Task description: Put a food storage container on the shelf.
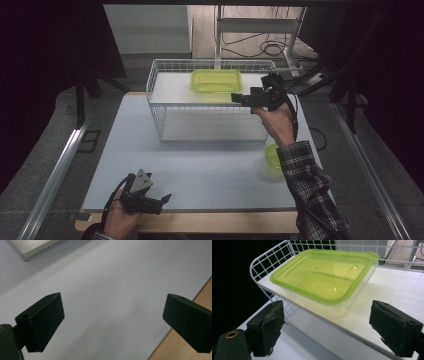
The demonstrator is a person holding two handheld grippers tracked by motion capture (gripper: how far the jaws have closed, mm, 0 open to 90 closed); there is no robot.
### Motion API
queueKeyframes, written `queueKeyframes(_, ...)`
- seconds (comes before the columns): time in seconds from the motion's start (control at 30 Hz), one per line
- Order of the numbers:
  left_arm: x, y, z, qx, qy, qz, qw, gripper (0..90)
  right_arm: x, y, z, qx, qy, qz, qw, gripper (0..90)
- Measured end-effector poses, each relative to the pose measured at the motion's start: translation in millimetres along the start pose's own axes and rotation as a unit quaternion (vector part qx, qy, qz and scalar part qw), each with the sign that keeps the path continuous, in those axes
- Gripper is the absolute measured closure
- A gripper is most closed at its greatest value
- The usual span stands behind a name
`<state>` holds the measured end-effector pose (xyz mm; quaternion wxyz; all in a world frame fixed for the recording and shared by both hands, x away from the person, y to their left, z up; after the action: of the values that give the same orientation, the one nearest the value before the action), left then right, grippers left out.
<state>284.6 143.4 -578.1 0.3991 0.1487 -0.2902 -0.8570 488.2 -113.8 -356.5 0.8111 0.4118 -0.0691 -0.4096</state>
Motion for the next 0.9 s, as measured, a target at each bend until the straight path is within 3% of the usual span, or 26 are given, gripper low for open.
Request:
queueKeyframes(0.2,1.3,0.3,0.3,-0.001,-0.006,0.004,1.0,3.7,-5.5,-13.6,7.7,0.0,-0.003,0.019,0.9998,8.6)
queueKeyframes(0.3,2.0,0.7,2.1,-0.003,-0.018,0.018,0.9997,4.9,-8.0,-26.9,10.0,-0.003,-0.006,0.029,0.9996,6.6)
queueKeyframes(0.53,1.4,-0.1,3.4,-0.008,-0.017,0.019,0.9996,6.4,-10.9,-51.9,8.5,-0.016,-0.003,0.038,0.9992,5.1)
queueKeyframes(0.7,1.6,-1.1,2.2,-0.012,-0.012,0.013,0.9998,5.9,-13.7,-76.7,7.6,-0.027,-0.004,0.053,0.9982,3.7)
queueKeyframes(0.9,1.3,-1.2,0.5,-0.008,0.002,-0.004,1.0,5.4,-18.9,-93.2,8.8,-0.03,-0.015,0.072,0.9969,2.9)
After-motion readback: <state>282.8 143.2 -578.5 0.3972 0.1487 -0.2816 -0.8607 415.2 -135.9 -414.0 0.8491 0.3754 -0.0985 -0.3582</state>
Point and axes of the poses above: each handheld gripper's, and its own axes: z roughly backward along the jaws, y roughly out of its top, x roughly to its right, the point moved 9 cm from there along -z, roughly forward along the jaws, and after that the axes turned 12 degrees about -x, right-handed, at the moved point
